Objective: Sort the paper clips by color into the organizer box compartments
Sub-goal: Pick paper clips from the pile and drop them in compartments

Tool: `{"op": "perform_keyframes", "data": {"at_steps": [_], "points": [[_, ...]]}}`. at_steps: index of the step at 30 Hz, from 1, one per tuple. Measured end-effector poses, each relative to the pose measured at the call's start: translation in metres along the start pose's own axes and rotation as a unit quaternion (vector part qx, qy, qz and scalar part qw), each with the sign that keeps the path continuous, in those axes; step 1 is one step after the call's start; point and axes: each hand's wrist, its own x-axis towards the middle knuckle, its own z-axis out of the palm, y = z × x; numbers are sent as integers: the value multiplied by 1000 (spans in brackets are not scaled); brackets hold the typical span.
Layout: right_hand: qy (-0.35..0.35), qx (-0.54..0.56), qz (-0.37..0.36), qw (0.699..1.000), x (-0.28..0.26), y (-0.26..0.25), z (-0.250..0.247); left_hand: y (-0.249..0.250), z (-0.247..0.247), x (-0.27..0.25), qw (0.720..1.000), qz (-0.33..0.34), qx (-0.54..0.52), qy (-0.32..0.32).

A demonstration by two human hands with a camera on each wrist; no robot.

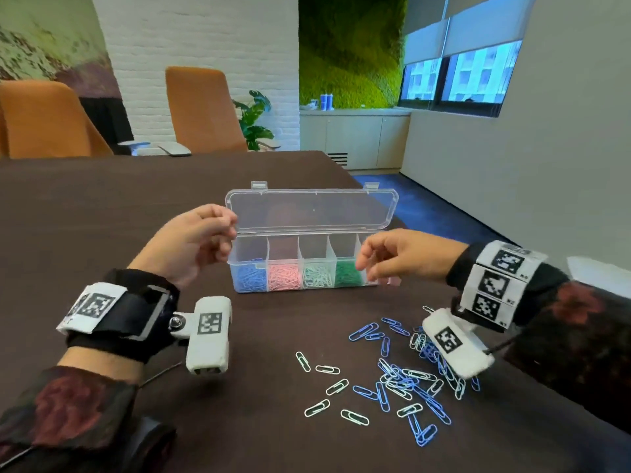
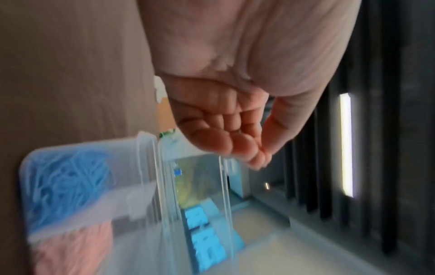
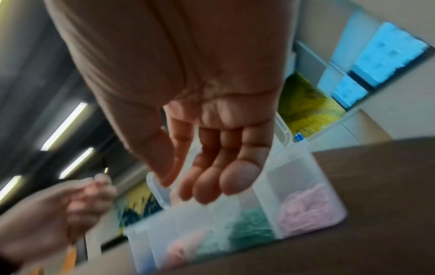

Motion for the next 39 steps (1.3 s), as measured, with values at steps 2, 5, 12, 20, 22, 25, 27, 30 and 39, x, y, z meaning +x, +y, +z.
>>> {"op": "perform_keyframes", "data": {"at_steps": [2,5,12,20,22,25,27,30,39], "points": [[-69,-133,8,989,-4,7,6,5,23,-9,981,-29,125,-144],[-105,-253,1,962,3,11,25,-4,51,-19,872,-49,365,-322],[-147,-343,-23,927,29,17,55,-21,71,-31,677,-9,624,-390],[-17,92,-11,996,5,41,-2,-20,106,-20,684,33,603,-410],[50,279,21,959,-4,49,-15,-23,126,-16,672,64,598,-432],[103,439,70,890,-19,61,-29,-29,156,-9,640,76,649,-405],[123,477,95,865,-29,68,-34,-34,173,-6,617,48,683,-387],[123,400,130,899,-36,76,-30,-42,190,-6,572,25,720,-393],[-55,-206,48,976,-14,50,3,-49,189,-20,600,-2,704,-380]]}}
